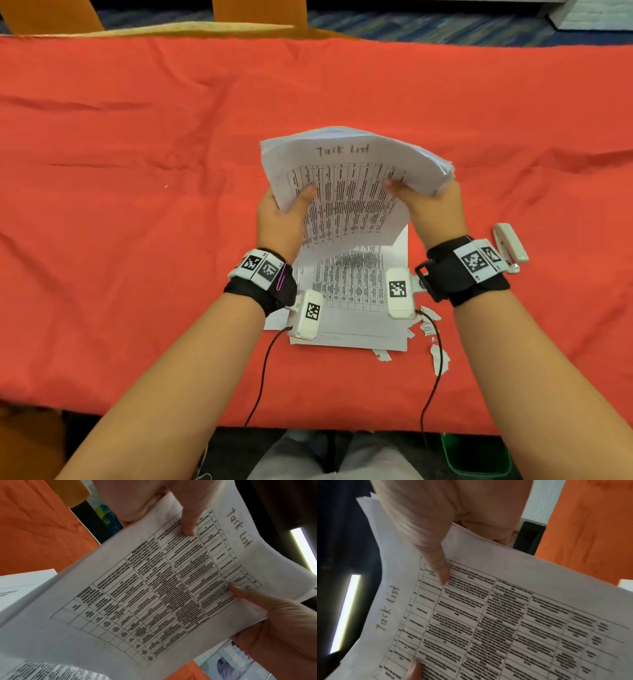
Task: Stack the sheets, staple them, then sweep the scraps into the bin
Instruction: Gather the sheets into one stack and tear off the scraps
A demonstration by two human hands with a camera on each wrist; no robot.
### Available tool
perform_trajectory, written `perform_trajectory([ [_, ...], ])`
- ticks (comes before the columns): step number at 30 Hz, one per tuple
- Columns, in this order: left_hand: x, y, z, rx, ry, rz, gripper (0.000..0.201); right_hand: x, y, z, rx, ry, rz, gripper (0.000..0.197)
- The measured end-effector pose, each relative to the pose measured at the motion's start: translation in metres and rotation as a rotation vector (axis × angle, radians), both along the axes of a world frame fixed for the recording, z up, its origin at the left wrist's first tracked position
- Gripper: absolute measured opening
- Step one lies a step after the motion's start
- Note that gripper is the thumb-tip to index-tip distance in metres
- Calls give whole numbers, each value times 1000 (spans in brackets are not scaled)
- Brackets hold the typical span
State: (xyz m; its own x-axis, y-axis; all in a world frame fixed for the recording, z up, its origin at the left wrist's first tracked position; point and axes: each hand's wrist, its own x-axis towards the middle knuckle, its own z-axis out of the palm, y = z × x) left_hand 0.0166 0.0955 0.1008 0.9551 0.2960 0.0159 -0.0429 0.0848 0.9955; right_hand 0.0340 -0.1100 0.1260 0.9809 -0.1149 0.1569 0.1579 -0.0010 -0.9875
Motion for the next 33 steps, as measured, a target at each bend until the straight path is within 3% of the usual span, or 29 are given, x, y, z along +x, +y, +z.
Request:
perform_trajectory([
  [7, -10, 8, -26, 3, 104, -51, 51, -16, 0, -35, 90, 288, 75, 40],
  [12, 1, 11, -16, 37, 136, -109, 32, -12, 2, -45, 114, 279, 76, 34],
  [16, 2, 17, -24, 47, 151, -97, 42, -11, -4, -57, 96, 292, 81, 35],
  [20, -3, 3, -21, 21, 116, -73, 26, -6, 9, -60, 141, 260, 1, 36],
  [27, -4, 10, -33, 36, 140, -80, 37, -12, 13, -70, 109, 318, 66, 34],
  [33, 1, 10, -47, 113, 184, -24, 27, -7, 10, -83, 29, 359, 37, 35],
])
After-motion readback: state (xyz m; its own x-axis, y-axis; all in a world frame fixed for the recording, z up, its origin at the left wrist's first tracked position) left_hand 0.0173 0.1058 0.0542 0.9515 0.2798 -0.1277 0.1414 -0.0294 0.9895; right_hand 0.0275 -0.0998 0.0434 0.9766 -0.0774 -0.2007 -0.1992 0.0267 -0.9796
